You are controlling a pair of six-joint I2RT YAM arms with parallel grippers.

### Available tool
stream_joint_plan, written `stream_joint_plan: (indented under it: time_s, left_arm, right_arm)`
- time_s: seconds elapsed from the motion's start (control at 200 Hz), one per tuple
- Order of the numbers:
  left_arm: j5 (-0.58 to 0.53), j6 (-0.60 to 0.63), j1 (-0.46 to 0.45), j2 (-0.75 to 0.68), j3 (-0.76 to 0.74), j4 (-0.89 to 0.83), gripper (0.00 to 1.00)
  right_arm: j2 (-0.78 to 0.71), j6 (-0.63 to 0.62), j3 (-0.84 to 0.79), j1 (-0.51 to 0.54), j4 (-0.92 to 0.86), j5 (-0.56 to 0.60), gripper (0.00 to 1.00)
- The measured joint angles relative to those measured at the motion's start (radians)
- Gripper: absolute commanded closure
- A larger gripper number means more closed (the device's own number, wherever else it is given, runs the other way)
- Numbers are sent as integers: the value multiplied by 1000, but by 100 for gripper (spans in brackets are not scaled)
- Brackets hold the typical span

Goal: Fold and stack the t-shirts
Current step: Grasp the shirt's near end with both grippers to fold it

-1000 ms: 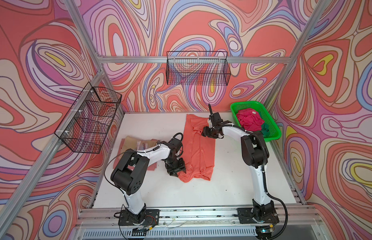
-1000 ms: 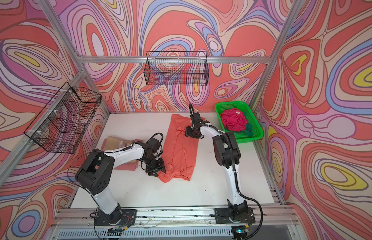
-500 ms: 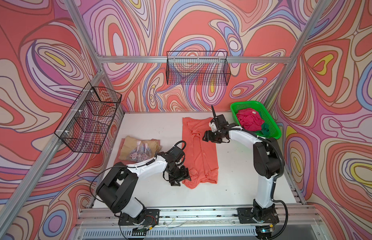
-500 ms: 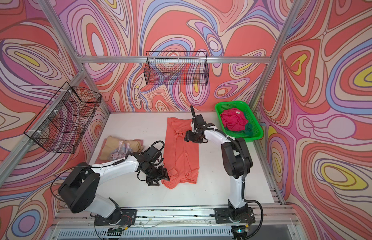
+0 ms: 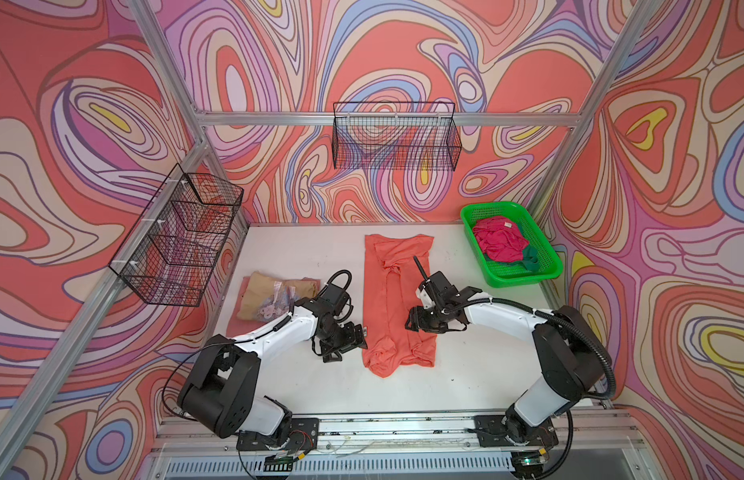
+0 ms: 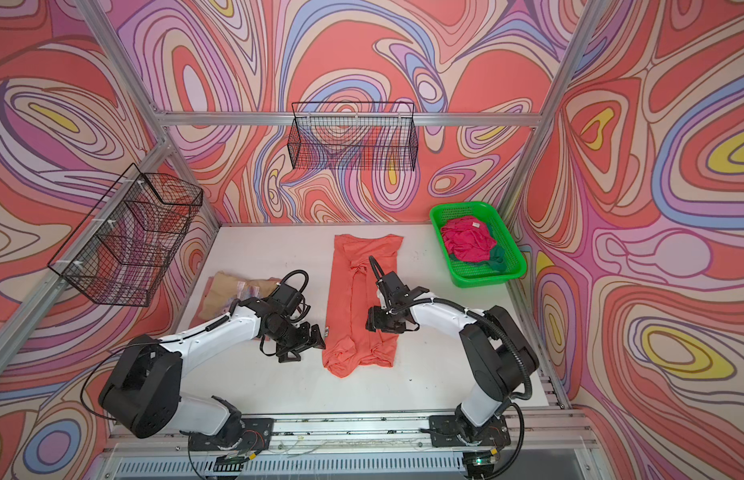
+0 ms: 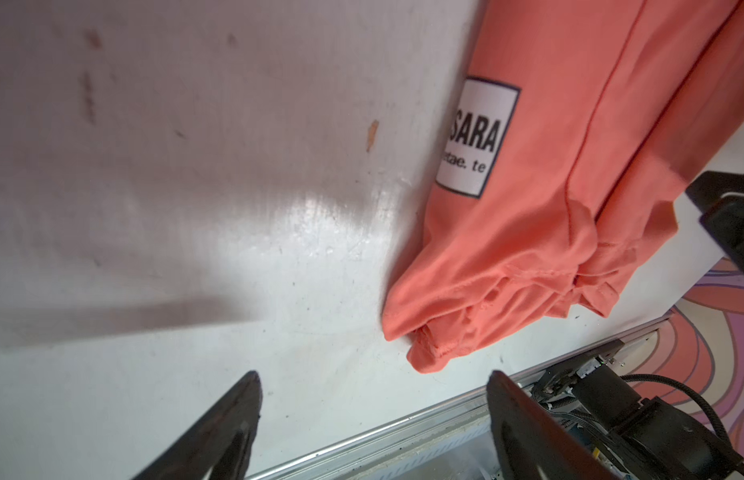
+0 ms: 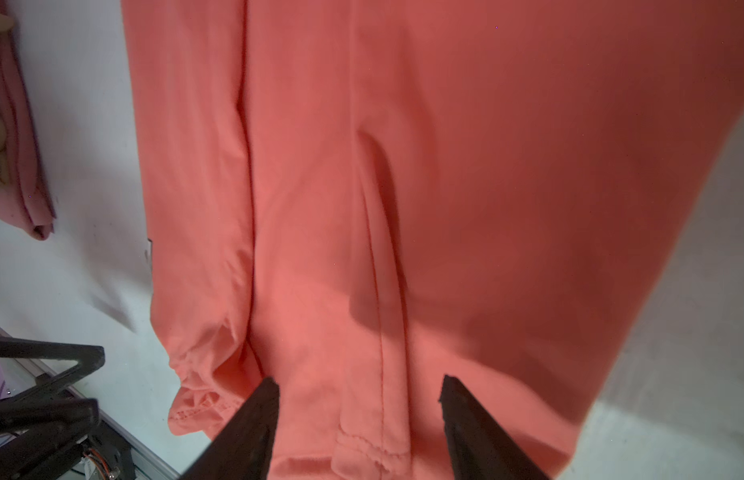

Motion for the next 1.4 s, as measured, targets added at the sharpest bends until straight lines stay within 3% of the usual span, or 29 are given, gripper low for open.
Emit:
stream_joint_plan:
  time_s: [0.581,0.791,1.077,1.397]
  left_arm:
    - [27,30,1,40,-4,35,15]
    - [25,39,1,40,-5,35,15]
    - [31,48,1,50,-7,40,15]
    - [39,48,1,61,-23,51,16]
  right_arm:
    - [-4,125,0,142,66,-19,39]
    - [-77,134,29,138,-24,119,37]
    - [-14,145,27,136,-66,206,37]
    - [3,160,-5,136,-20,137,38]
